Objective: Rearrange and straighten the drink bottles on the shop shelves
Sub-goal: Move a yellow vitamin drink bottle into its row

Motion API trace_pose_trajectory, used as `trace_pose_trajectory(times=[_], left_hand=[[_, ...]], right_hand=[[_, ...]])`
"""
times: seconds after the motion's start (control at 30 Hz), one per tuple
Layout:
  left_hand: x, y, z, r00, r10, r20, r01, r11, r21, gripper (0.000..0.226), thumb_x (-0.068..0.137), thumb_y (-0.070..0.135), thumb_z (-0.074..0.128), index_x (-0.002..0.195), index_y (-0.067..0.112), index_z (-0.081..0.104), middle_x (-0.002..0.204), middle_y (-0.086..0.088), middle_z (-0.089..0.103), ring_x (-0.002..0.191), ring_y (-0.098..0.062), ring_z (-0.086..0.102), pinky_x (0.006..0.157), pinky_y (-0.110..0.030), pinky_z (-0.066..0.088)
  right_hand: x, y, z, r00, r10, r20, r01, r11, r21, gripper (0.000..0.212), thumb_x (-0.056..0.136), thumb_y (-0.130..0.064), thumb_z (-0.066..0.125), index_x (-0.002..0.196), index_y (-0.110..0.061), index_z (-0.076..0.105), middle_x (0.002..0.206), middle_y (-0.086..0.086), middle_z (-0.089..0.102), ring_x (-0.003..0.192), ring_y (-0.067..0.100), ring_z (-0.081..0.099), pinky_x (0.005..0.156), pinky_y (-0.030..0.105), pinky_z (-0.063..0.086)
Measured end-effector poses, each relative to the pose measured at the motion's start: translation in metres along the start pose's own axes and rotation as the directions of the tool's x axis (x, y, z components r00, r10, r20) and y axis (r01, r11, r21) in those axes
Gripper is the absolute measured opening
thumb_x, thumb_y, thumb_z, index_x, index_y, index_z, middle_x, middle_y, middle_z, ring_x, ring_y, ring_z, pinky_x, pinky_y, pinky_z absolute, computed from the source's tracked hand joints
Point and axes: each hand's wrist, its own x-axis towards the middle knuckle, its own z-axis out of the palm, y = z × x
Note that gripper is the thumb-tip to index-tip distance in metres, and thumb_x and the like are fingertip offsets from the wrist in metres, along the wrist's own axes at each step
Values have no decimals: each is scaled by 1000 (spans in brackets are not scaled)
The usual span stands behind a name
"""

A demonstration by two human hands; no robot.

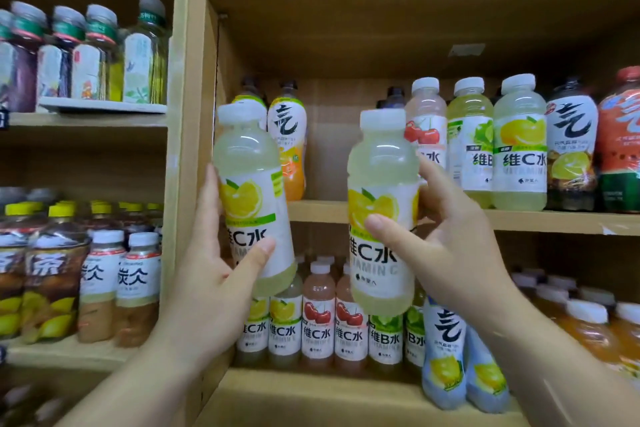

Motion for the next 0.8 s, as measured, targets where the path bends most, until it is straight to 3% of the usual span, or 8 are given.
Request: trace_pose_trajectory(times=[0.1, 0.17, 0.27, 0.43, 0.6, 0.7, 0.8], left_hand=[[-38, -23, -3, 995, -98, 5, 97, 990, 99, 93, 88, 36, 67, 153, 66, 8, 158, 38, 29, 145, 8, 34, 118, -40, 30], [-63, -42, -1, 981, -194, 6, 193, 976, 102, 93, 88, 40, 67, 152, 66, 6, 159, 37, 27, 146, 6, 33, 120, -44, 31], [-93, -72, 2, 955, -297, 9, 294, 949, 116, 92, 90, 45, 67, 154, 64, 4, 160, 36, 25, 149, 2, 31, 122, -49, 30], [-119, -110, 9, 929, -371, -7, 357, 887, 293, 103, 97, 15, 68, 150, 68, -2, 153, 50, 14, 148, 10, 23, 122, -37, 28], [-135, -128, 15, 884, -466, -27, 449, 832, 326, 102, 97, 8, 65, 147, 65, -2, 164, 21, 24, 150, -3, 28, 118, -24, 25], [-139, -136, 14, 875, -483, -36, 468, 823, 321, 100, 97, 7, 65, 148, 64, 0, 164, 23, 23, 150, 1, 26, 118, -23, 24], [-140, -145, 12, 872, -489, -34, 468, 811, 352, 100, 97, 9, 65, 148, 66, 1, 162, 26, 24, 146, 5, 28, 111, -8, 22]], right_hand=[[-44, 17, 22, 997, 49, 66, -50, 999, 15, 81, 78, -55, 78, 150, -42, 44, 134, -33, 60, 123, -4, 60, 96, 15, 49], [-69, 29, 36, 987, 119, 111, -123, 992, 30, 84, 78, -57, 78, 152, -42, 42, 138, -33, 58, 125, -6, 58, 95, 13, 49], [-96, 49, 59, 957, 243, 161, -252, 967, 39, 86, 78, -60, 78, 153, -43, 38, 139, -32, 57, 124, -6, 58, 95, 25, 52], [-114, 84, 96, 915, 365, 174, -376, 926, 35, 82, 82, -45, 82, 152, -41, 38, 134, -24, 62, 124, -1, 59, 101, 39, 53], [-126, 113, 125, 875, 444, 193, -459, 888, 39, 84, 81, -50, 81, 151, -42, 36, 136, -27, 59, 128, -2, 55, 106, 39, 49], [-134, 125, 143, 865, 455, 213, -472, 881, 33, 79, 82, -47, 81, 148, -43, 38, 135, -27, 59, 125, -7, 54, 103, 31, 49], [-135, 134, 156, 846, 500, 187, -519, 853, 65, 64, 82, -42, 83, 135, -42, 47, 125, -24, 66, 117, -3, 62, 99, 35, 54]])
